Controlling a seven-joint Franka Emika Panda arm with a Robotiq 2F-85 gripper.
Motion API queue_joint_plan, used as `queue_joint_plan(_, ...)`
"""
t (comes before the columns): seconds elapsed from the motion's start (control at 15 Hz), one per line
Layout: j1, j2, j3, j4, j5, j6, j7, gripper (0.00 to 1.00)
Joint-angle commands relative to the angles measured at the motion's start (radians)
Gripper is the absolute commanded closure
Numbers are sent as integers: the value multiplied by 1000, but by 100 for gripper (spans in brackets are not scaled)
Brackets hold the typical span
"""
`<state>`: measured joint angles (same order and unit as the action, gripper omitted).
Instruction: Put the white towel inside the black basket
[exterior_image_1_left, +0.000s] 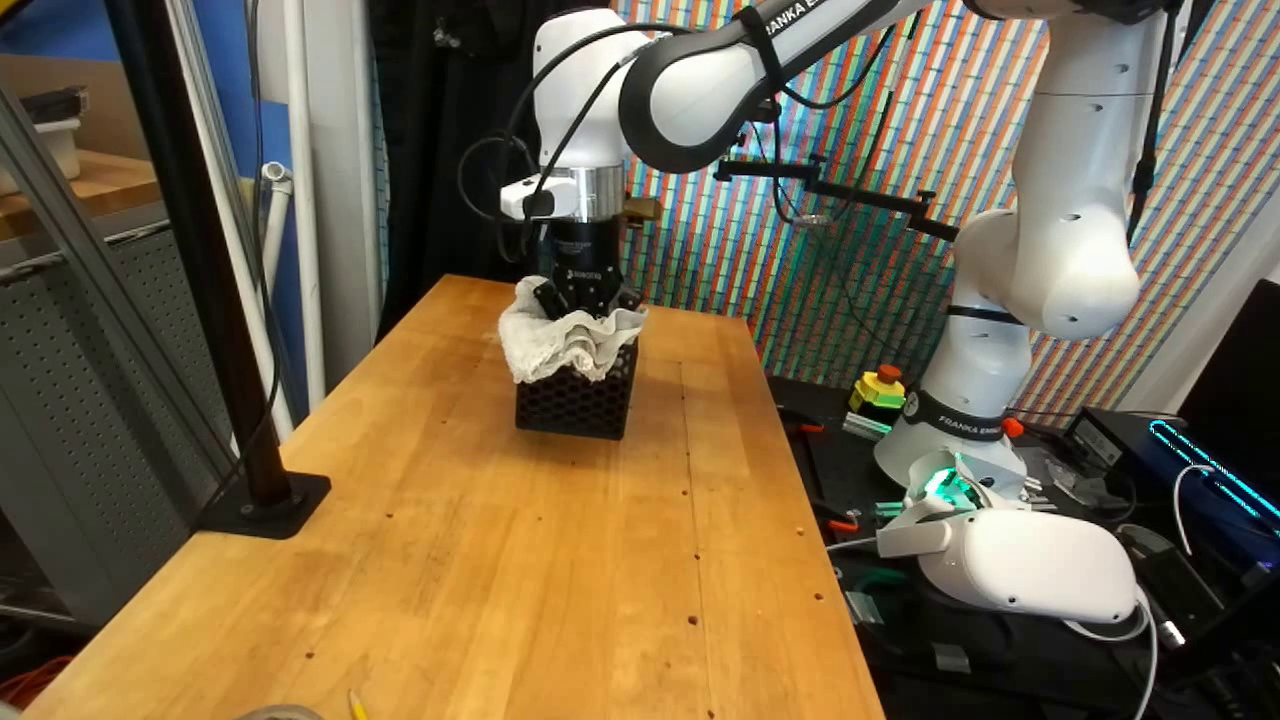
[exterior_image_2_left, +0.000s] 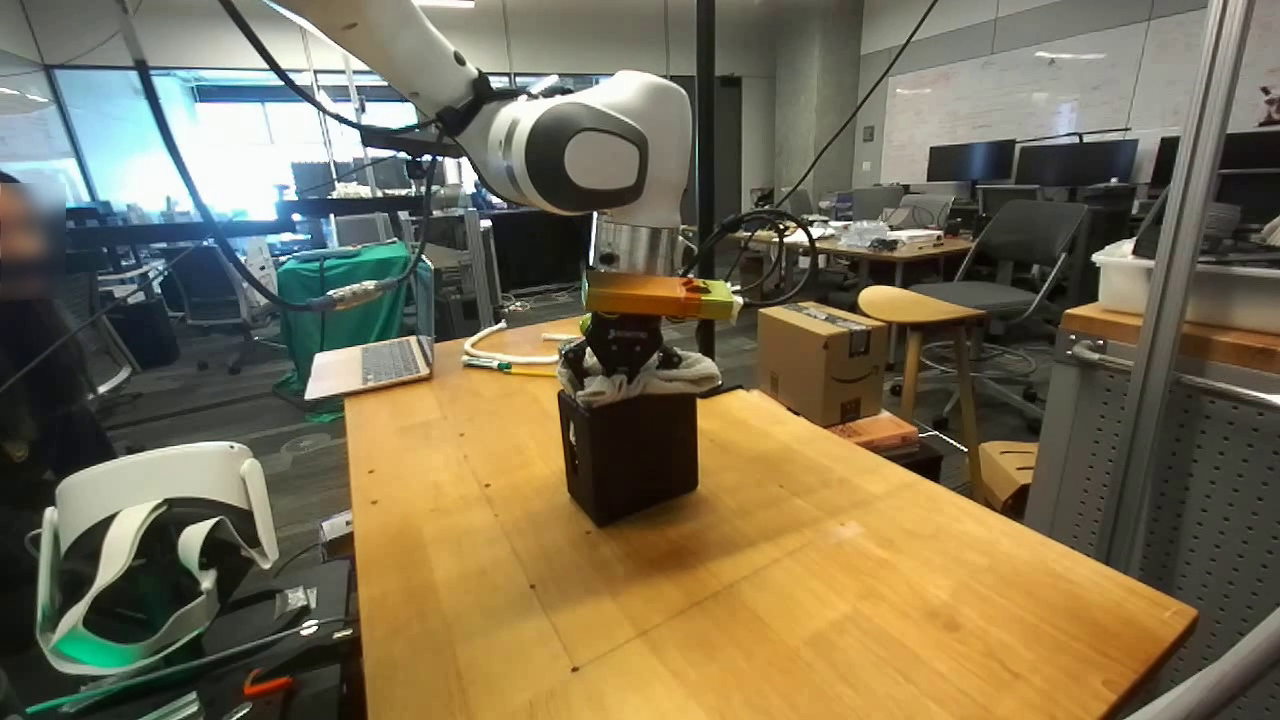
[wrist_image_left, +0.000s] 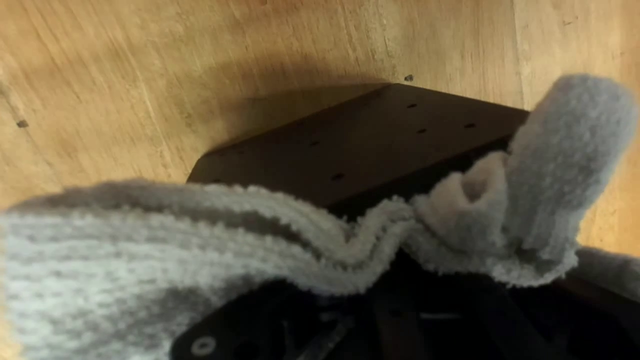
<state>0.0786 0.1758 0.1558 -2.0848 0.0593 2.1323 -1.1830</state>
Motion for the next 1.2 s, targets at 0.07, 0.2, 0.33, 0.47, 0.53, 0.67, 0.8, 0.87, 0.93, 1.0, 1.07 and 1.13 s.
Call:
queue_joint_plan(0.07,-3,6,2,-41,5,13,-23,84)
queue_joint_plan(0.2,7,-41,5,-60,-16,21,-2,84)
queue_joint_plan(0.33,21,-94,9,-83,-52,16,27,84)
queue_joint_plan(0.47,38,-143,14,-109,-93,6,58,84)
queue_joint_plan(0.53,46,-168,18,-122,-113,3,73,84)
queue_joint_plan(0.67,64,-213,27,-144,-150,-2,105,84)
queue_joint_plan(0.8,82,-262,36,-165,-185,1,136,84)
queue_joint_plan(0.87,90,-287,40,-173,-201,3,151,85)
queue_joint_plan(0.93,98,-313,44,-180,-212,4,164,84)
queue_joint_plan(1.0,108,-337,47,-183,-216,3,178,84)
queue_joint_plan(1.07,120,-361,54,-189,-224,6,188,84)
queue_joint_plan(1.13,132,-379,61,-189,-228,6,193,85)
